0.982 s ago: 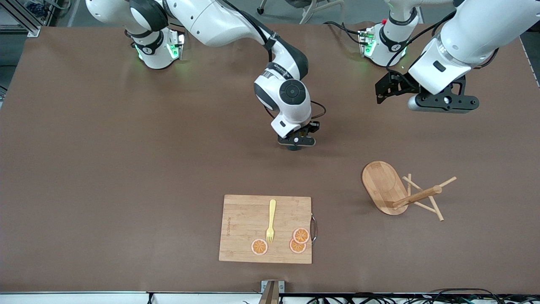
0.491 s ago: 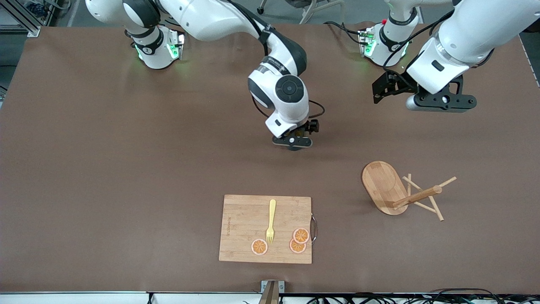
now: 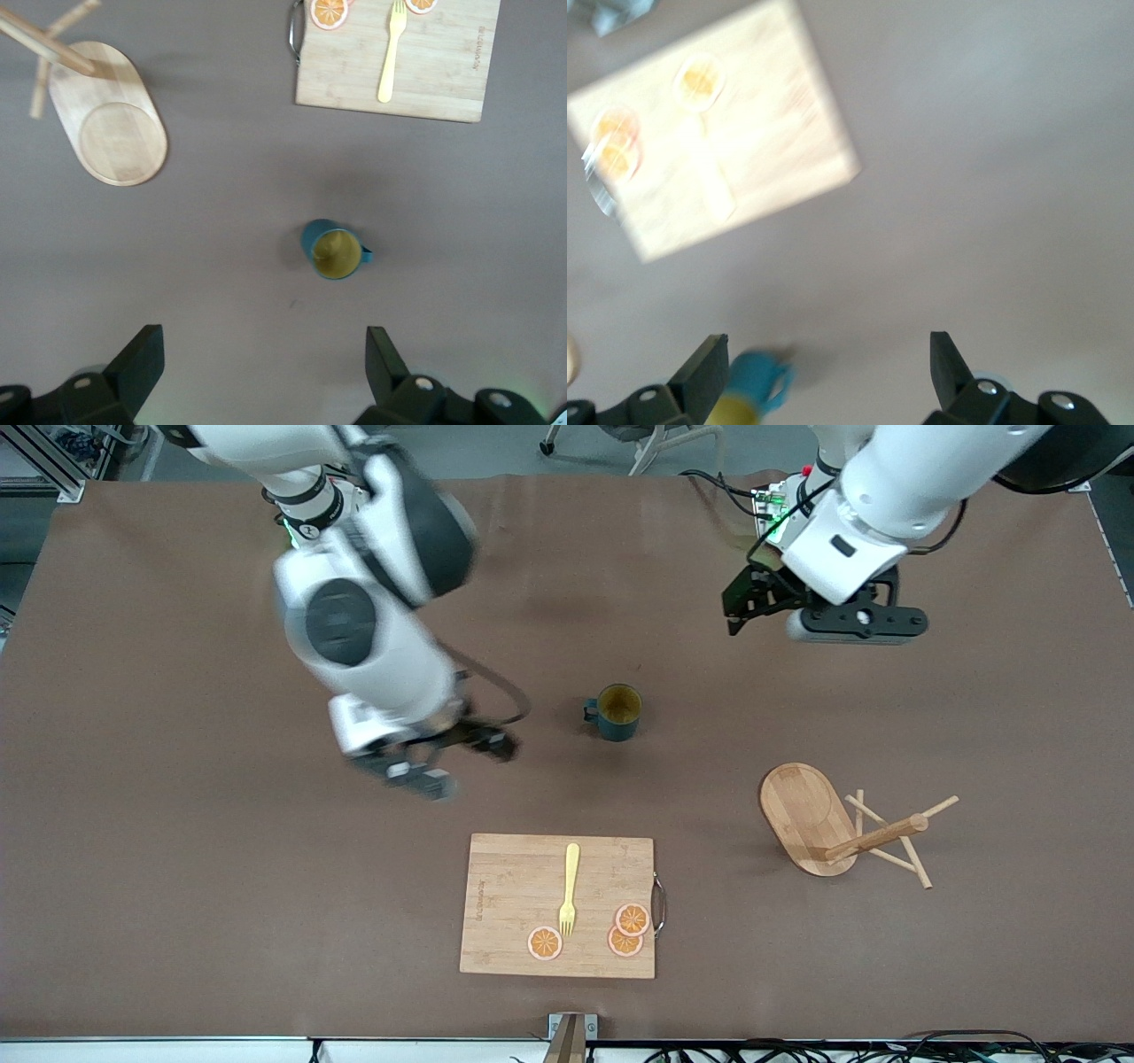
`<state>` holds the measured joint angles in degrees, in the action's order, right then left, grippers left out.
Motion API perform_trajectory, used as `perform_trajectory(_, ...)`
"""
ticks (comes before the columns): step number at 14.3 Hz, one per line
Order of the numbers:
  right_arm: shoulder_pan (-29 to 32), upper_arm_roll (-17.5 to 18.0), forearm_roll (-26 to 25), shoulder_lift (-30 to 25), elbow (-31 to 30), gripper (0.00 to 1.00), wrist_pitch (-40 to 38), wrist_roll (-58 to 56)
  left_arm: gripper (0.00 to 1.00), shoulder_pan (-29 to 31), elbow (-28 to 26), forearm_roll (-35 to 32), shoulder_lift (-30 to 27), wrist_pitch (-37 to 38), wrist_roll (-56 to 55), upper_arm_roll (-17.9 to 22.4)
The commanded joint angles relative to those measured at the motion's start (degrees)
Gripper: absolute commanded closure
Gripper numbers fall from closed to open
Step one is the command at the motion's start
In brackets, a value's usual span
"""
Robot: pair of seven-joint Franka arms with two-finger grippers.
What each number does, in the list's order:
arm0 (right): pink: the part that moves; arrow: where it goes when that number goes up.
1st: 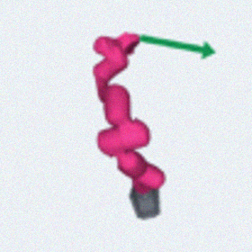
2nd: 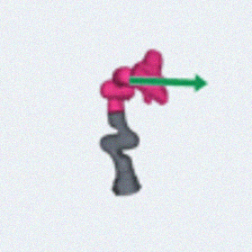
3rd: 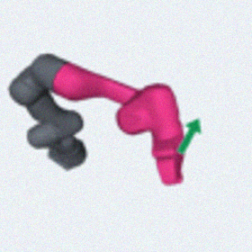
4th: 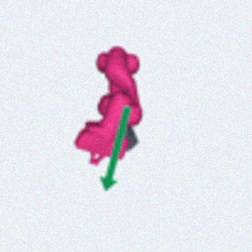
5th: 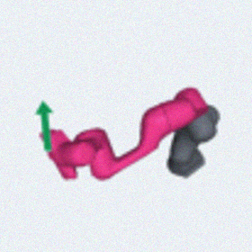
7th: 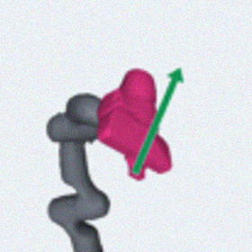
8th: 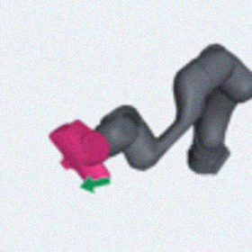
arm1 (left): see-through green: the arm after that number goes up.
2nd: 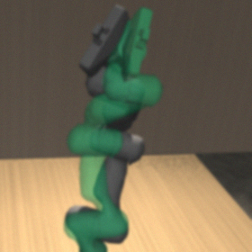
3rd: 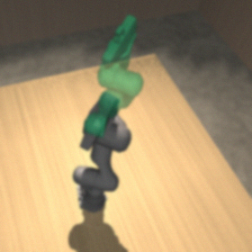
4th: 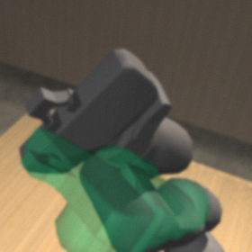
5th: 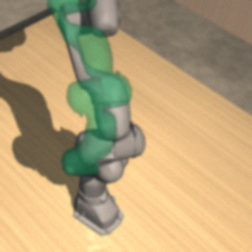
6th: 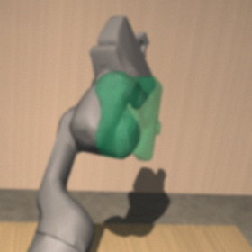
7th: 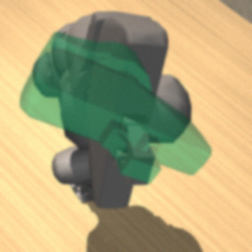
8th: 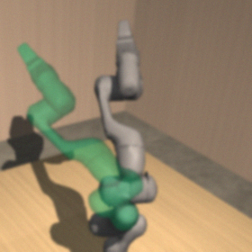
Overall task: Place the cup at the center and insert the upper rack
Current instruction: 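Withdraw the right gripper to rest while the left gripper moves above the mug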
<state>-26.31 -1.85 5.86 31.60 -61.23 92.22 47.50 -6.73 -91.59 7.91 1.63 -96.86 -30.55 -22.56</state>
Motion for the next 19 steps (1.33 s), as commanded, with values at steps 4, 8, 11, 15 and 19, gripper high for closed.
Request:
perform_trajectory(4, 17.4, 1.5, -3.4, -4.96, -2.66, 0.0, -6.44, -23.37, 0.0, 0.14, -6.13, -3.76, -1.19, -7.89, -13.72, -11.33)
perform_trajectory(8, 26.99, 1.59, -3.22, -8.31, -2.75, 0.0, -7.66, -34.04, 0.0, 0.14, -10.52, -8.08, -1.02, -12.73, -23.84, -20.57)
perform_trajectory(11, 31.83, 1.68, -3.22, -9.54, -2.84, 0.0, -9.95, -42.37, 0.0, 0.05, -15.09, -10.79, -1.02, -17.99, -28.84, -24.97)
perform_trajectory(15, 32.82, 1.68, -4.79, -11.65, -4.15, 0.0, -8.73, -44.96, 0.0, -2.48, -21.24, -16.07, 0.21, -27.48, -37.63, -26.92)
perform_trajectory(19, 32.02, 1.59, -5.68, -20.69, -17.32, 0.0, 0.76, -48.53, 0.0, -7.93, -21.52, -30.71, 9.68, -31.19, -52.19, -26.92)
